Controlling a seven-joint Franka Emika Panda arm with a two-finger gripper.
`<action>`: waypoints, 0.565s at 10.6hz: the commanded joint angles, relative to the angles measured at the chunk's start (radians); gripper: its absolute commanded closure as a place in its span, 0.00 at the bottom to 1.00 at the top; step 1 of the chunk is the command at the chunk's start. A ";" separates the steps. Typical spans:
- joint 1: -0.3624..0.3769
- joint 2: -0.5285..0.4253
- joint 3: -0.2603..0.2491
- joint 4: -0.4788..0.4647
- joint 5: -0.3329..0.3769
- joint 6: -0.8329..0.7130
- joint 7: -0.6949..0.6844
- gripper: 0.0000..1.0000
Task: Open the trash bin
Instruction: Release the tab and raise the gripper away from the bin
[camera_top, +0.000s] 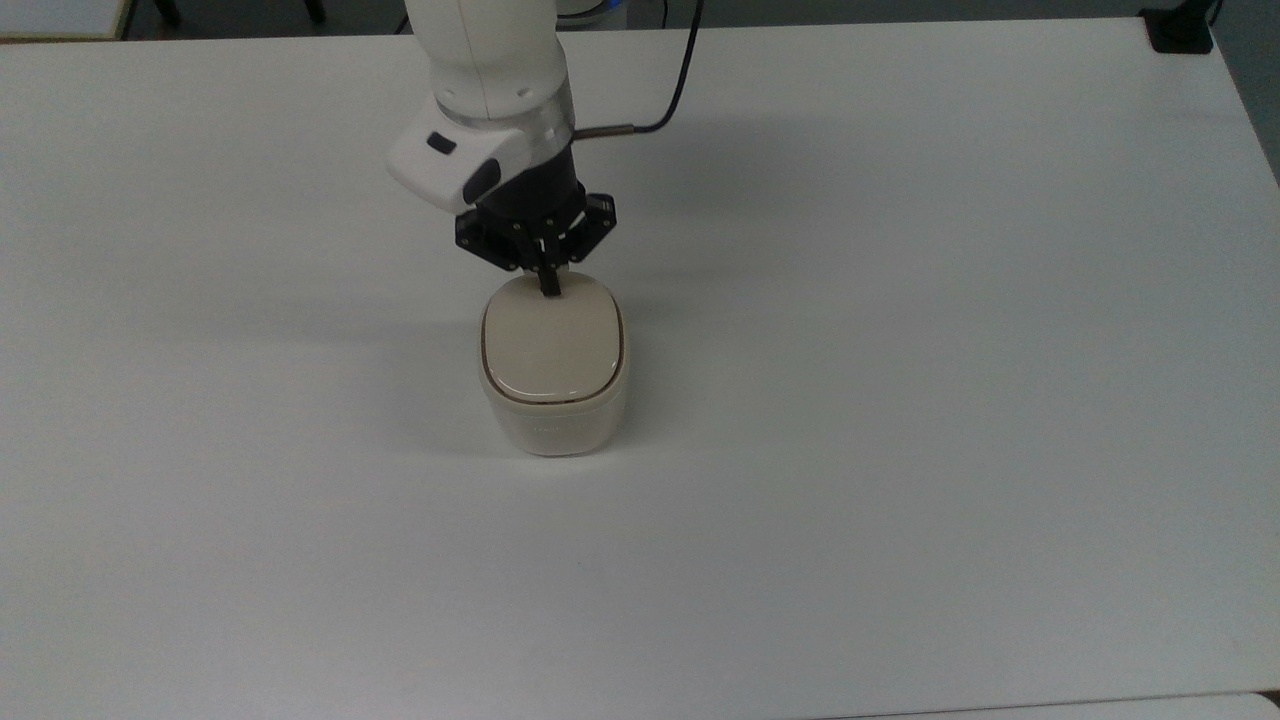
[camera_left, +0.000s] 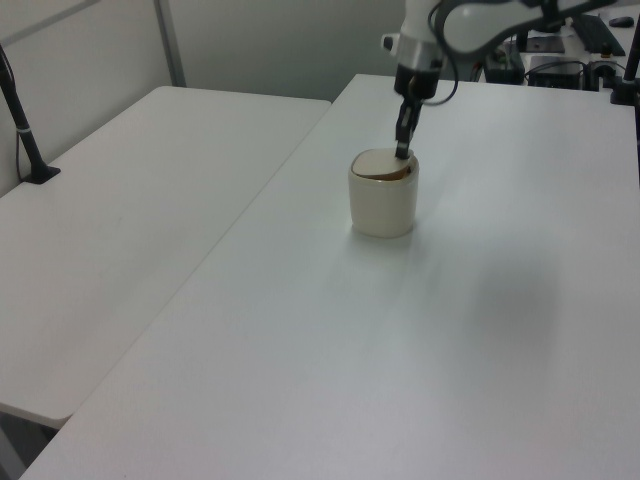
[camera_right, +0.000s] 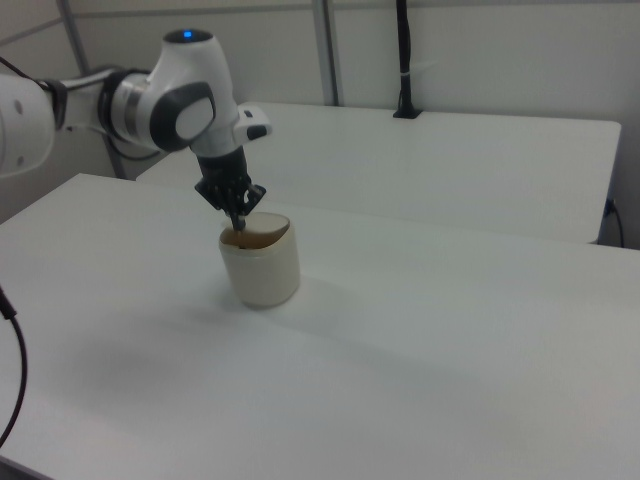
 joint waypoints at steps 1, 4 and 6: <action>-0.055 -0.148 0.000 -0.024 -0.023 -0.209 -0.010 0.74; -0.095 -0.209 -0.001 -0.027 -0.078 -0.311 -0.010 0.00; -0.100 -0.234 -0.007 -0.029 -0.097 -0.315 -0.010 0.00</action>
